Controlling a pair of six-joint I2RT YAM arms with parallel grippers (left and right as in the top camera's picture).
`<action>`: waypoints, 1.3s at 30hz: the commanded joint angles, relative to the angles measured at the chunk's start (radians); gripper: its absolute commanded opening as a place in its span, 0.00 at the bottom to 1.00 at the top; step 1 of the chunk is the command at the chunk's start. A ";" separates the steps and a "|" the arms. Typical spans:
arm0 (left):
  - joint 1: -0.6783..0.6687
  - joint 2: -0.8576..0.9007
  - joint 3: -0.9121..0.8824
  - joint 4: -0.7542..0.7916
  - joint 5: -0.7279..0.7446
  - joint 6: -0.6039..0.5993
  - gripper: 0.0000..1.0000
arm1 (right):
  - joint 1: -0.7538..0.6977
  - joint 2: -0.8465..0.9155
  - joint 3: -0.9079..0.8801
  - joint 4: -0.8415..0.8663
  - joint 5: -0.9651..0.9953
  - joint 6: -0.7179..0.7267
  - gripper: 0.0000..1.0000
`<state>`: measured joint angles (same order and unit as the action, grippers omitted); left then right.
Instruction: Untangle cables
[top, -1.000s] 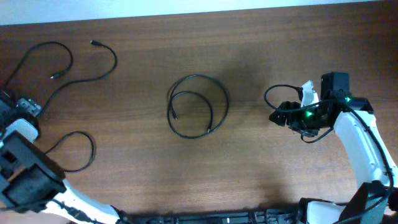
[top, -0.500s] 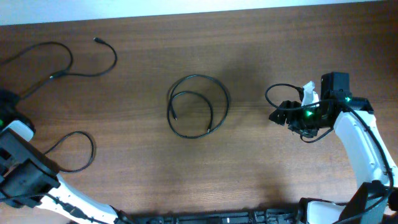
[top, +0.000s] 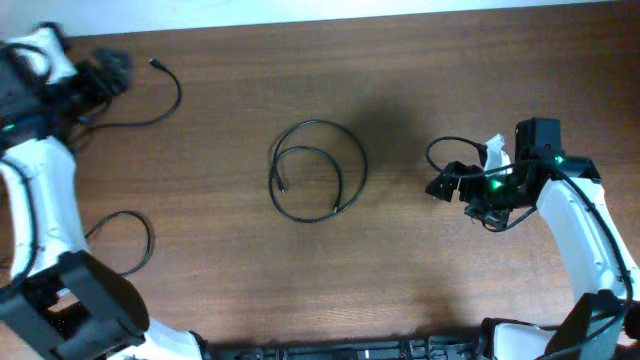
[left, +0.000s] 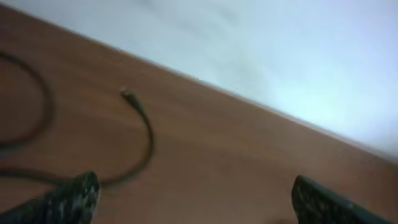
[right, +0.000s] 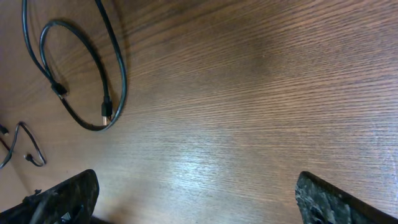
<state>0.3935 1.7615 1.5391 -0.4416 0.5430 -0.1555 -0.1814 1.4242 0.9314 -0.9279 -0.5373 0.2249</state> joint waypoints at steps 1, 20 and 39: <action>-0.148 0.002 -0.005 -0.220 -0.002 0.199 0.99 | 0.005 -0.004 0.005 0.000 -0.001 -0.006 0.99; -0.649 0.370 -0.011 -0.338 -0.298 0.815 0.72 | 0.005 -0.004 0.005 0.001 -0.001 -0.006 1.00; -0.565 0.338 0.231 -0.349 -0.657 -0.122 0.00 | 0.005 -0.004 0.005 0.001 -0.001 -0.006 1.00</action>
<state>-0.2272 2.1391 1.7531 -0.7921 -0.0269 0.0696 -0.1814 1.4242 0.9314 -0.9272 -0.5369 0.2249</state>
